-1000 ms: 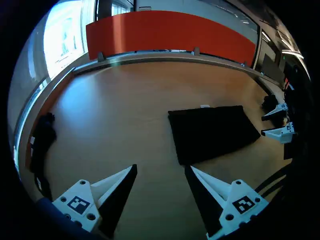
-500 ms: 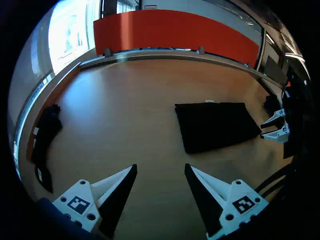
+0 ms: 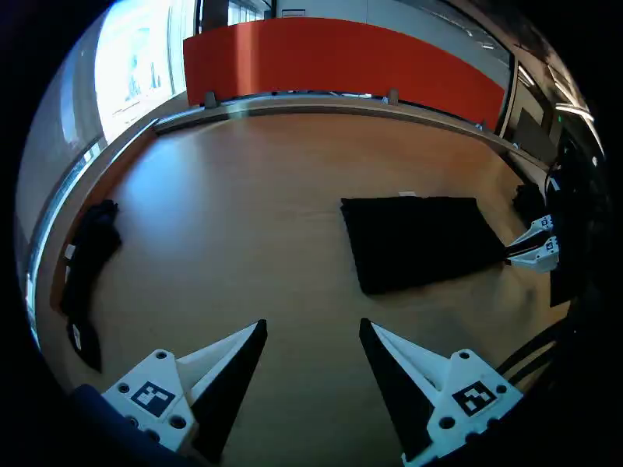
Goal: Fold towel
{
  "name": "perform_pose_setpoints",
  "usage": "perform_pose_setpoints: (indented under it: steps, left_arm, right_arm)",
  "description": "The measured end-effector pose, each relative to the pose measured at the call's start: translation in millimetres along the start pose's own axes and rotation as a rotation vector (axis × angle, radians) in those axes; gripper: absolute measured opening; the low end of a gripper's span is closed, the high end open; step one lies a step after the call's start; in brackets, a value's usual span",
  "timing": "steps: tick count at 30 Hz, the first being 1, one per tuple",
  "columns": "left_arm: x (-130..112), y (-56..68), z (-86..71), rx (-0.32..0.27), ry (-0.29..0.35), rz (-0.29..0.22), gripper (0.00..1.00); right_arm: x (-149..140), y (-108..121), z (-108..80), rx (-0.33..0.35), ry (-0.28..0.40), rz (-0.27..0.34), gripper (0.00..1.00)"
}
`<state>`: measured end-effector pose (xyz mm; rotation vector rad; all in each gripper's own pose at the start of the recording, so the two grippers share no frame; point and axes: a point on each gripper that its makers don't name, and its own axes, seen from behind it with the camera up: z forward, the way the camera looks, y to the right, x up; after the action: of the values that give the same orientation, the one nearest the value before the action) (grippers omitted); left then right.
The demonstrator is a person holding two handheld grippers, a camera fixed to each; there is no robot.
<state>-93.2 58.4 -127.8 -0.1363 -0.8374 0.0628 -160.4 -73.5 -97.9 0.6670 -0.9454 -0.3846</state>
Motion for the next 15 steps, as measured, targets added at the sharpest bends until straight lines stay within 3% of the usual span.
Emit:
perform_pose_setpoints:
  steps: [7,15]
  left_arm:
    - [-0.7,-0.1,0.1,0.0,-0.002,0.0,0.88]
    - [0.0,0.4,0.7,-0.002,-0.002,0.001,0.88]
  right_arm:
    - [0.7,-1.6,0.9,-0.002,0.004,-0.025,0.07]
    - [9.0,-1.0,1.2,-0.015,0.027,-0.039,0.04]
